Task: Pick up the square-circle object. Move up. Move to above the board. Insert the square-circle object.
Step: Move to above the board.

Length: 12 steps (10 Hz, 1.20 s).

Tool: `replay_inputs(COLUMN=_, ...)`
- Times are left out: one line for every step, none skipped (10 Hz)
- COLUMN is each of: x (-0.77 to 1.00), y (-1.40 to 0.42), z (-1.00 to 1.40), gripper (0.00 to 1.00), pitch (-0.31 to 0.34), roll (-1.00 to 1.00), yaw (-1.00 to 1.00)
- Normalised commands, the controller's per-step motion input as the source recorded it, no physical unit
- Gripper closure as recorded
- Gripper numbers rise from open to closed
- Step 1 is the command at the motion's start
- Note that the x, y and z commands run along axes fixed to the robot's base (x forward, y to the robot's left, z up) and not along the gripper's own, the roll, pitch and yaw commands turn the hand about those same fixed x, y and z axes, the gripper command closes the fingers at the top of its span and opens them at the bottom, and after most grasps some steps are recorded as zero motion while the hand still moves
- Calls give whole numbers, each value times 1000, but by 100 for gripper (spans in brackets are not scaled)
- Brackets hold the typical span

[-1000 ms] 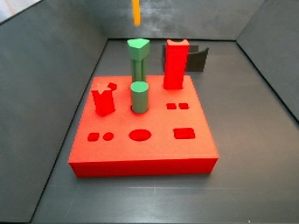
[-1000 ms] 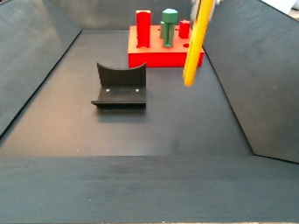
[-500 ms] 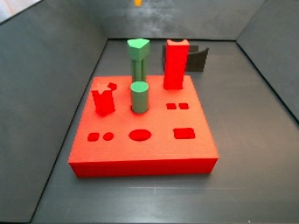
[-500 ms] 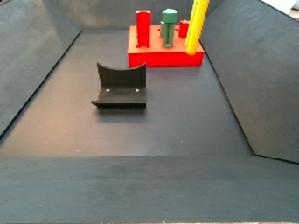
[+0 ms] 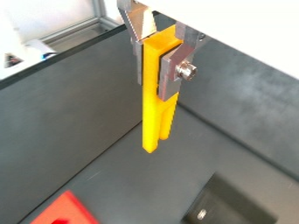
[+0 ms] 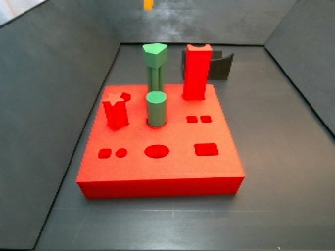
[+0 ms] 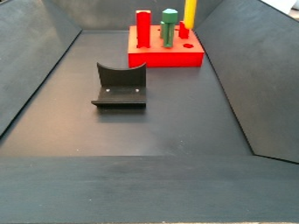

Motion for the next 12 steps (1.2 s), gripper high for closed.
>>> replay_inputs(x=147, y=-1000, z=132, gripper=100, pitch=157, roll=-32, yaw=16)
replay_inputs(x=154, y=-1000, z=133, gripper=100, pitch=118, roll=-21, yaw=16)
replay_inputs(x=160, y=-1000, z=133, gripper=100, pitch=110, roll=-33, yaw=13)
replay_inputs(x=171, y=-1000, z=137, gripper=100, pitch=119, roll=-10, yaw=12)
replay_inputs(x=184, y=-1000, z=139, gripper=100, pitch=128, roll=4, yaw=12)
replay_inputs(x=199, y=-1000, z=140, gripper=100, pitch=132, roll=-2, yaw=7)
replay_inputs(x=212, y=-1000, z=146, gripper=100, pitch=136, roll=-10, yaw=9)
replay_inputs(x=224, y=-1000, z=150, gripper=100, pitch=126, roll=1, yaw=13)
replay_inputs(x=229, y=-932, z=147, gripper=100, pitch=127, roll=2, yaw=11)
replay_inputs(x=185, y=-651, z=111, gripper=100, pitch=124, roll=8, yaw=10)
replay_inputs(x=141, y=-396, z=71, gripper=100, pitch=121, roll=20, yaw=12)
replay_inputs(x=107, y=-236, z=46, gripper=100, pitch=101, roll=27, yaw=11)
